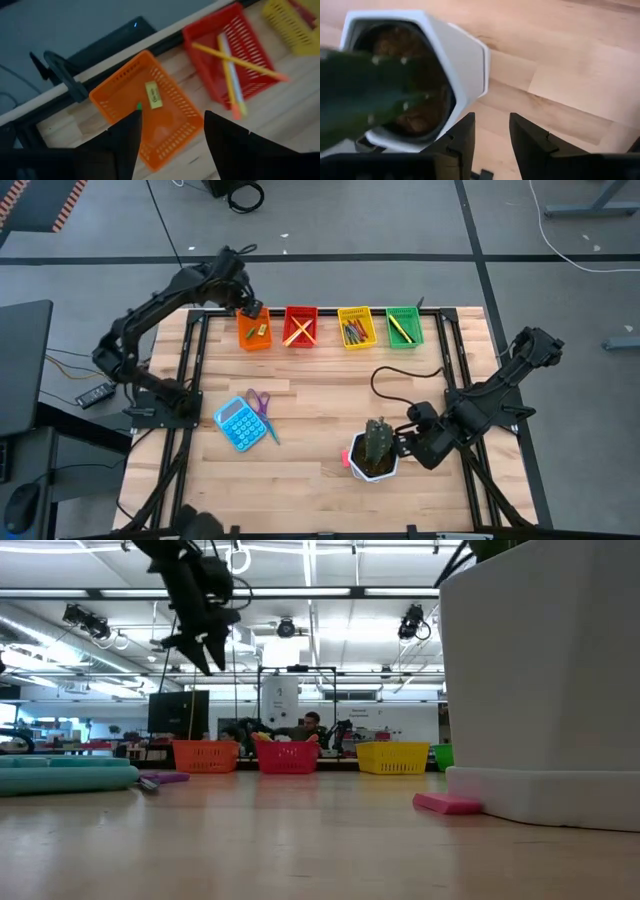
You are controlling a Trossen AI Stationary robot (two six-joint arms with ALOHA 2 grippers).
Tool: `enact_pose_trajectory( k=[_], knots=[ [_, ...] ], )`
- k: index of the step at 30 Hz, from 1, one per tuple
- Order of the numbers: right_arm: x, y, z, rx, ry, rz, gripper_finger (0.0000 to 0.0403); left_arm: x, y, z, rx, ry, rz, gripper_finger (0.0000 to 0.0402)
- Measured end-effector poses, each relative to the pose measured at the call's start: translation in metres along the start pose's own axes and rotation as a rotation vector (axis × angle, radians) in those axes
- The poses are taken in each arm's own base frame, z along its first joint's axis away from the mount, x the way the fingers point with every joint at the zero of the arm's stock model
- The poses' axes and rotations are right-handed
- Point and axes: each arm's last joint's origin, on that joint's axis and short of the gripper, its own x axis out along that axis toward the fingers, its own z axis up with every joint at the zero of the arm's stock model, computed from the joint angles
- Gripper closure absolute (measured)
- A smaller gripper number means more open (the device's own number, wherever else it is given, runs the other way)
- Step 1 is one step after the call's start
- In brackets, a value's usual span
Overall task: Sort crayons/erasers/pens/pencils in bins
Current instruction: Adjust the plant pot
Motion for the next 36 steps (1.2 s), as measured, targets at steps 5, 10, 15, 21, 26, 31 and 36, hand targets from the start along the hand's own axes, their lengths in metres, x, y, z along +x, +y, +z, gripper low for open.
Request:
enact_pose_trajectory(
  k=[5, 10, 15, 21, 26, 31, 36],
  knots=[
    [-0.002, -0.007, -0.003, 0.091, -0.039, 0.033, 0.0276, -0.027, -0.007, -0.006, -0.018, -0.076, -0.027, 0.0184],
    [0.003, -0.009, -0.009, 0.190, -0.058, 0.097, 0.0276, -0.039, -0.011, -0.010, -0.028, -0.112, -0.043, 0.0184],
    [0.029, -0.004, -0.014, 0.235, -0.018, 0.240, 0.0276, -0.041, -0.016, -0.011, -0.018, -0.114, -0.052, 0.0190],
    [0.037, -0.007, -0.013, 0.227, -0.037, 0.255, 0.0276, -0.041, -0.023, -0.012, -0.002, -0.111, -0.065, 0.0198],
    [0.038, -0.012, -0.011, 0.213, -0.066, 0.209, 0.0276, -0.041, -0.024, -0.013, 0.001, -0.110, -0.067, 0.0198],
    [0.038, -0.013, -0.010, 0.207, -0.075, 0.206, 0.0279, -0.041, -0.024, -0.013, 0.005, -0.110, -0.067, 0.0198],
    [0.038, -0.014, -0.008, 0.188, -0.130, 0.210, 0.0299, -0.041, -0.024, -0.013, 0.007, -0.111, -0.067, 0.0199]
  ],
)
